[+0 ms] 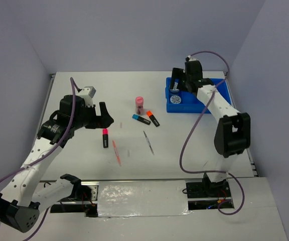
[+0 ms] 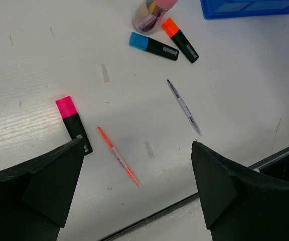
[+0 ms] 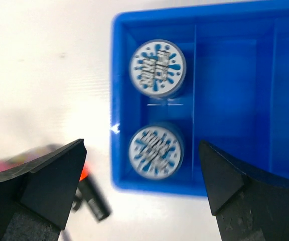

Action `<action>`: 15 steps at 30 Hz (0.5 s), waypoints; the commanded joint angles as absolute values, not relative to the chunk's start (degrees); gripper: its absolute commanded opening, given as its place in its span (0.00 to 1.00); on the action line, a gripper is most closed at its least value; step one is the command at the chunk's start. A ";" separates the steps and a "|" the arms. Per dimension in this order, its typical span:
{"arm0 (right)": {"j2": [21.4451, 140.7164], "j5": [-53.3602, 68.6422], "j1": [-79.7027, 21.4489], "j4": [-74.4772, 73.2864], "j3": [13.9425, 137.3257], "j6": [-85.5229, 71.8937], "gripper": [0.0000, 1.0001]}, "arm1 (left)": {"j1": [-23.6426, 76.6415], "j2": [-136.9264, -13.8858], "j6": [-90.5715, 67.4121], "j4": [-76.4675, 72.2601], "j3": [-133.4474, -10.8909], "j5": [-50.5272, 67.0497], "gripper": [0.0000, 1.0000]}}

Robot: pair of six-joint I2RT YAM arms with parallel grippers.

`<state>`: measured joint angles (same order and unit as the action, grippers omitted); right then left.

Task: Sort the stationery into containers
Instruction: Place the stationery in the storage box, then pick up the stationery from the center of the board.

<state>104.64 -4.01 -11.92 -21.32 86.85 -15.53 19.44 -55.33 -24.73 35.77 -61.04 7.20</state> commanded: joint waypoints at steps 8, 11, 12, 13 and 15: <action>76.92 5.97 -17.31 -20.30 72.00 -25.21 1.00 | 21.18 -64.91 -23.73 13.41 -54.32 8.27 0.99; 70.50 11.32 -17.49 -21.44 68.92 -28.91 1.00 | 22.32 -73.17 -22.68 1.82 -54.67 8.00 0.99; 67.62 12.56 -17.49 -22.05 68.38 -29.53 1.00 | 22.85 -75.21 -22.33 -1.64 -54.58 8.00 0.99; 64.89 14.74 -17.66 -23.19 67.16 -30.49 1.00 | 24.24 -78.89 -21.02 -4.98 -54.67 7.82 0.99; 62.15 16.17 -17.84 -24.87 66.19 -31.11 1.00 | 26.01 -83.30 -19.61 -10.43 -57.02 5.81 0.99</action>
<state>66.83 10.50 -17.61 -22.39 67.66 -27.57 23.38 -78.83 -23.35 5.89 -54.96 6.85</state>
